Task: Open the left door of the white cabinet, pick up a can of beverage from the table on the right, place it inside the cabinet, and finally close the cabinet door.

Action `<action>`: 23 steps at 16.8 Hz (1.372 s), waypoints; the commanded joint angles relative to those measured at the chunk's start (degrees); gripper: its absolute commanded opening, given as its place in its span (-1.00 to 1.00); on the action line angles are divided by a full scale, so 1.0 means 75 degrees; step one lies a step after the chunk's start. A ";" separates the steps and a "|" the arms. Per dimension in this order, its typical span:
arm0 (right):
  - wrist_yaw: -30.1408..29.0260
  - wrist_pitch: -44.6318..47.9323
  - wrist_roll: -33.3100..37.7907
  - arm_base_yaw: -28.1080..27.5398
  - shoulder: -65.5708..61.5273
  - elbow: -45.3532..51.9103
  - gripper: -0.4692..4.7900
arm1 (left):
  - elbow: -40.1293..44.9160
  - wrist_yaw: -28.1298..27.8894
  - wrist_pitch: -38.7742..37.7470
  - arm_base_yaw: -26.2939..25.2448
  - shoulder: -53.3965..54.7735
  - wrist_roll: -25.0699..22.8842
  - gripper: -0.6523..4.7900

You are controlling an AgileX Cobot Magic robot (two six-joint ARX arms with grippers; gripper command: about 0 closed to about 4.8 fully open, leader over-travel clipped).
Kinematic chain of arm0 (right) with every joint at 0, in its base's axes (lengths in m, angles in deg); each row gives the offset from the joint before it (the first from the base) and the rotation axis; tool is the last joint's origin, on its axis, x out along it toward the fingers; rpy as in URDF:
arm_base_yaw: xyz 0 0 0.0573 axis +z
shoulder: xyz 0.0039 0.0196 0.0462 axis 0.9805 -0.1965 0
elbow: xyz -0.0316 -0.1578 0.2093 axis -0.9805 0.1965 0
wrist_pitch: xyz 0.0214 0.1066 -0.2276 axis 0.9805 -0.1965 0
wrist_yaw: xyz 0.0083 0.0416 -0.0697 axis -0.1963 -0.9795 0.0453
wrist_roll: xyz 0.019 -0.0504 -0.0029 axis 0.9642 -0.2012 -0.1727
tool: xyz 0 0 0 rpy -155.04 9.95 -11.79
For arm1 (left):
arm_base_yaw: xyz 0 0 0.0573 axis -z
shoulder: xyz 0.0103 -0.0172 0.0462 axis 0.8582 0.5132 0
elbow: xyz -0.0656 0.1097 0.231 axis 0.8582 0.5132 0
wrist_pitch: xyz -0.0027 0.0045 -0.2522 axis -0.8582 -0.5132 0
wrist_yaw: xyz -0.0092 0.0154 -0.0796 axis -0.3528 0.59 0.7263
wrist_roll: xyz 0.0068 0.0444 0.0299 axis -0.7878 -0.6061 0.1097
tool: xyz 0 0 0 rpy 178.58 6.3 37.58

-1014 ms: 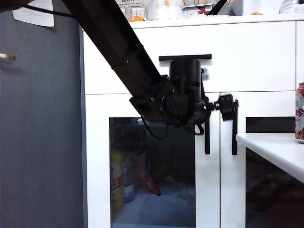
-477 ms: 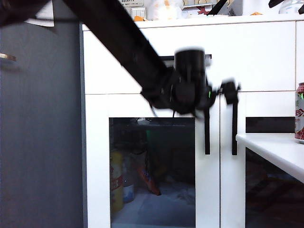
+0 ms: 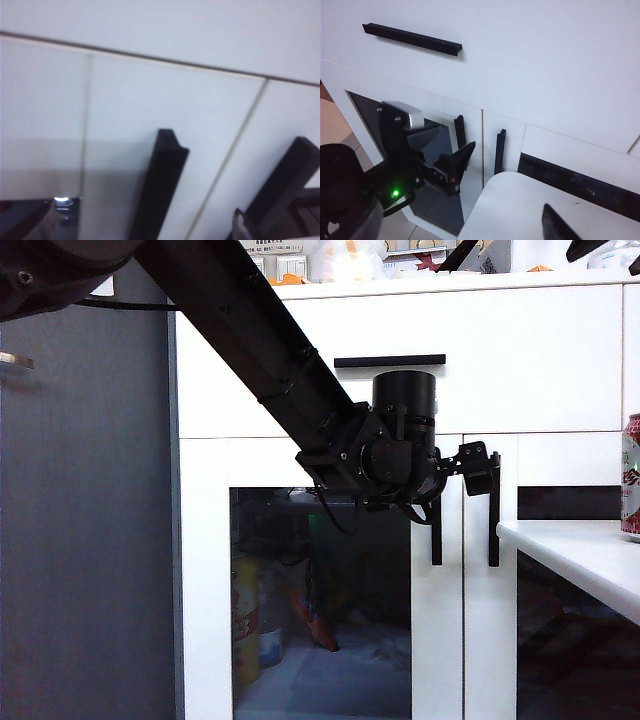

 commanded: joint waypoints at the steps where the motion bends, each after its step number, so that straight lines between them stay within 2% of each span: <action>1: -0.0006 0.0125 -0.0023 -0.0003 0.0023 -0.0012 0.73 | -0.0029 -0.0023 0.0181 0.0020 0.0009 0.0539 0.83; 2: -0.0003 0.0117 -0.0023 -0.0003 0.0023 -0.0012 0.73 | -0.0029 -0.0009 0.0181 0.0020 0.0009 0.0542 0.66; 3: -0.0003 0.0119 -0.0023 -0.0003 0.0023 -0.0012 0.73 | -0.0029 0.0009 0.0178 0.0026 0.0009 0.0542 0.36; 4: -0.0003 0.0122 -0.0023 -0.0003 0.0023 -0.0012 0.73 | -0.0029 0.0149 0.0172 0.0029 0.0009 0.0539 0.22; 5: -0.0003 0.0117 -0.0023 -0.0003 0.0023 -0.0012 0.73 | -0.0029 0.0583 0.0172 0.0029 0.0009 0.0533 -0.11; 6: -0.0003 0.0119 -0.0023 -0.0003 0.0023 -0.0012 0.73 | -0.0029 0.0697 0.0172 0.0029 0.0009 0.0533 -0.24; 8: -0.0003 0.0114 -0.0023 -0.0003 0.0023 -0.0009 0.73 | -0.0029 0.0729 0.0172 0.0029 0.0012 0.0536 -0.27; 9: -0.0003 0.0114 -0.0023 -0.0003 0.0023 -0.0009 0.73 | -0.0029 0.0825 0.0169 0.0029 0.0012 0.0525 -0.40; 11: -0.0003 0.0117 -0.0023 -0.0003 0.0023 -0.0006 0.73 | -0.0032 0.0851 0.0172 0.0035 0.0009 0.0513 -0.78; 15: -0.0003 0.0119 -0.0023 -0.0006 0.0023 -0.0006 0.73 | -0.0035 0.0857 0.0227 0.0032 0.0009 0.0513 -0.78; 16: -0.0003 0.0119 -0.0035 -0.0003 0.0023 -0.0003 0.73 | -0.0038 0.0854 0.0230 0.0029 0.0009 0.0513 -0.70; 17: 0.0000 0.0119 -0.0105 -0.0003 0.0023 -0.0003 0.73 | -0.0038 0.0854 0.0227 0.0029 0.0009 0.0513 -0.18; 18: 0.0000 0.0125 -0.0131 -0.0003 0.0023 -0.0003 0.73 | -0.0038 0.0854 0.0227 0.0032 0.0009 0.0513 0.21; 19: 0.0000 0.0122 -0.0131 -0.0003 0.0023 -0.0003 0.73 | -0.0038 0.0854 0.0230 0.0032 0.0009 0.0513 0.34; 23: -0.0003 0.0172 -0.0134 -0.0003 0.0020 -0.0003 0.73 | -0.0041 0.0627 0.0219 -0.0015 0.0012 0.0504 0.32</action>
